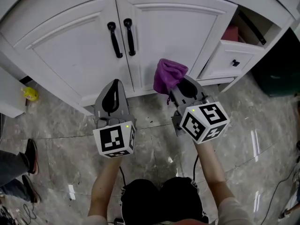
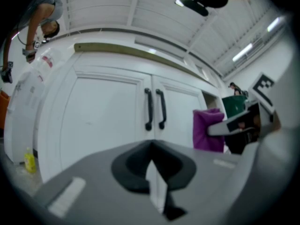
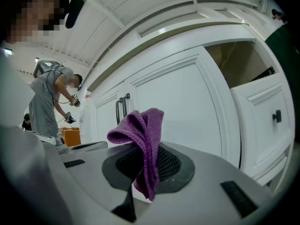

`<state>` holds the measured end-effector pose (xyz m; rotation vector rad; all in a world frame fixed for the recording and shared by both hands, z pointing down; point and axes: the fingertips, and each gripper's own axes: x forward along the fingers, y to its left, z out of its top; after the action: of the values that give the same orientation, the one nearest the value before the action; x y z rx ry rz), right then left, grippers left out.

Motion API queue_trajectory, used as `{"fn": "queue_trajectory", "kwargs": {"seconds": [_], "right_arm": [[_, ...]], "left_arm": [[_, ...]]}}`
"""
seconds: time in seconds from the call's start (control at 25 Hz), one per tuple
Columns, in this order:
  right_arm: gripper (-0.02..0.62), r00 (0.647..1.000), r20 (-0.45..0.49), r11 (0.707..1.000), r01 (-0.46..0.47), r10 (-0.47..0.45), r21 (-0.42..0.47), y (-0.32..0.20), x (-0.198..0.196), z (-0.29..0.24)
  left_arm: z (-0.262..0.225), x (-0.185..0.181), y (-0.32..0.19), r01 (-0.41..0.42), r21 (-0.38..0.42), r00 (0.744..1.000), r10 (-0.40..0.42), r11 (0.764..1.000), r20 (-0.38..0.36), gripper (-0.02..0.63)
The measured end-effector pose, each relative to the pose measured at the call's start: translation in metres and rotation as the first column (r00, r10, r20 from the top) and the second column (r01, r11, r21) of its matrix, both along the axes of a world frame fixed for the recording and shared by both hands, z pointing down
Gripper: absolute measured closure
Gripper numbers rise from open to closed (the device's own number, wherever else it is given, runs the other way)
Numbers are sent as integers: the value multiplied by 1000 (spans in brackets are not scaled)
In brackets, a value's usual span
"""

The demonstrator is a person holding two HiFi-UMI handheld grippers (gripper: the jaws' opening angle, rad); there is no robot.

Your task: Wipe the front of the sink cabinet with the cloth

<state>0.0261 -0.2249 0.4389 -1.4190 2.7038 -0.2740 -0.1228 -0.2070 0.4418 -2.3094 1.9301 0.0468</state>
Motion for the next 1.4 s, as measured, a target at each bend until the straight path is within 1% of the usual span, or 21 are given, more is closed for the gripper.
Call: {"fn": "queue_trajectory", "kwargs": {"seconds": [0.16, 0.32, 0.4, 0.44, 0.6, 0.76, 0.84, 0.92, 1.0, 1.12, 1.28, 1.4], "right_arm": [[543, 997, -33, 995, 78, -76, 57, -15, -18, -57], [543, 987, -57, 982, 154, -148, 110, -27, -43, -120], [543, 983, -65, 978, 178, -172, 111, -30, -55, -141], [543, 981, -65, 978, 187, -182, 96, -31, -60, -147], [543, 979, -25, 979, 202, -202, 3, -36, -70, -156], [543, 980, -13, 980, 198, -198, -29, -38, -76, -167], [543, 974, 25, 973, 226, -225, -54, -34, -84, -168], [543, 966, 54, 965, 255, -252, -59, -28, -90, -171], [543, 968, 36, 966, 251, -249, -62, -31, -92, -170], [543, 977, 10, 974, 213, -213, -72, -48, -88, -164], [543, 980, -54, 981, 191, -193, -29, -53, -87, -166], [543, 985, -64, 987, 158, -160, -33, -54, -75, -162]], "left_arm": [[-22, 6, -11, -18, 38, 1000, 18, 999, 0, 601], [-33, 9, -19, -27, 49, 1000, 28, 998, -4, 601], [-37, 5, -22, -18, 42, 1000, 19, 999, -16, 601], [-40, 2, -23, -13, 35, 1000, 13, 999, -20, 601], [-68, -12, -16, -1, 25, 1000, 1, 1000, 3, 601], [-107, -14, -13, 5, 57, 1000, -5, 998, -6, 601], [-118, -10, -10, 0, 64, 1000, 1, 998, -13, 601], [-123, -3, -6, -6, 56, 1000, 7, 998, -23, 601], [-125, 2, -4, -8, 43, 999, 9, 999, -34, 601], [-126, 4, -1, -7, 29, 999, 8, 1000, -31, 601], [-122, 5, -2, -11, 10, 1000, 11, 1000, -15, 601], [-119, 7, 1, -13, 3, 1000, 13, 1000, -18, 601]]}}
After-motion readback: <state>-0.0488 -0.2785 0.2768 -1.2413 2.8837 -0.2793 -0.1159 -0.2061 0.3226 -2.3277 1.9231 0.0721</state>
